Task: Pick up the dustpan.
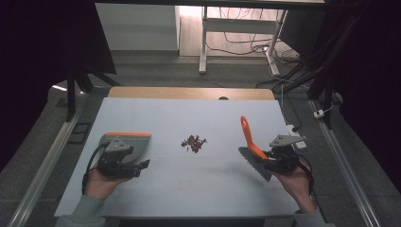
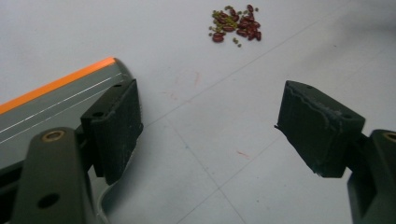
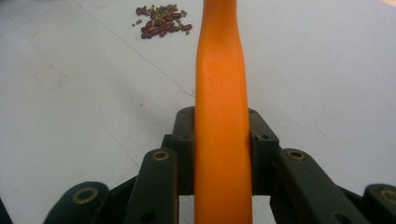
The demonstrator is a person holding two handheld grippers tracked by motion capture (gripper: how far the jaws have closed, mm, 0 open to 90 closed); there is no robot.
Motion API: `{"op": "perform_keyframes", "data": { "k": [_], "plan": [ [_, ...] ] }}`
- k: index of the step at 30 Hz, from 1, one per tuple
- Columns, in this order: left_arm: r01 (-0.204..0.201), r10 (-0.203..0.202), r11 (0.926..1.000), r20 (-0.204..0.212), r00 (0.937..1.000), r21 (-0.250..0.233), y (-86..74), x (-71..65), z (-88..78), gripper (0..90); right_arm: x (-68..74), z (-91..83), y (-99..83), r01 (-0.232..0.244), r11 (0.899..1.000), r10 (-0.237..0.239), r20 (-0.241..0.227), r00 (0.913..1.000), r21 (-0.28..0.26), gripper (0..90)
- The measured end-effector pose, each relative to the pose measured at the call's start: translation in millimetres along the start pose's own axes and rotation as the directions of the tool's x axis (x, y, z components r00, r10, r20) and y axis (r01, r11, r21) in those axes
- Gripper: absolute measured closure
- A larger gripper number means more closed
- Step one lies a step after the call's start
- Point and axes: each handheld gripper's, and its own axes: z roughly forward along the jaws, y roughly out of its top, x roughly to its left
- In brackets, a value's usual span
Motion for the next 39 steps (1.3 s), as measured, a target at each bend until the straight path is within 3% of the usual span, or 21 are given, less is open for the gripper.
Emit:
{"op": "perform_keyframes", "data": {
  "k": [4,9,15,16,20,29,32,39],
  "plan": [
    [0.044,-0.043,0.9987,-0.045,0.9981,0.025,-4.1,11.9,-3.4,22.7,0.0,0.9,-0.1,0.002,1.0,-0.002,0.007,1.0,0.004,70.3],
    [0.145,-0.142,0.9889,-0.092,0.9856,0.029,-10.4,28.7,-13.5,22.8,1.5,1.7,0.0,0.004,1.0,-0.004,0.011,0.9999,0.009,70.3],
    [0.192,-0.185,0.98,-0.119,0.9755,0.051,-15.6,39.3,-18.8,21.5,1.6,2.5,-0.7,0.007,1.0,-0.007,0.007,1.0,0.013,70.3],
    [0.225,-0.211,0.9697,-0.14,0.9674,0.094,-18.8,44.6,-18.7,21.1,1.2,2.8,-1.2,0.005,1.0,-0.005,0.006,1.0,0.015,70.3],
    [0.28,-0.261,0.9504,-0.146,0.9543,0.135,-29.9,54.9,-17.4,20.0,-0.3,3.9,-3.1,-0.001,1.0,0.001,0.009,1.0,0.021,70.3],
    [0.338,-0.315,0.9148,-0.137,0.9393,0.221,-44.1,62.6,0.6,16.3,-0.1,6.4,-4.1,-0.006,1.0,0.006,0.015,0.9999,0.025,70.3],
    [0.347,-0.322,0.9052,-0.139,0.9366,0.245,-47.3,64.0,6.2,15.4,-0.6,6.6,-4.5,-0.006,1.0,0.006,0.015,0.9999,0.027,70.4],
    [0.362,-0.336,0.8943,-0.14,0.9316,0.263,-53.8,65.5,14.3,15.1,-0.5,7.5,-4.9,-0.008,1.0,0.008,0.017,0.9998,0.03,70.4]
  ]
}}
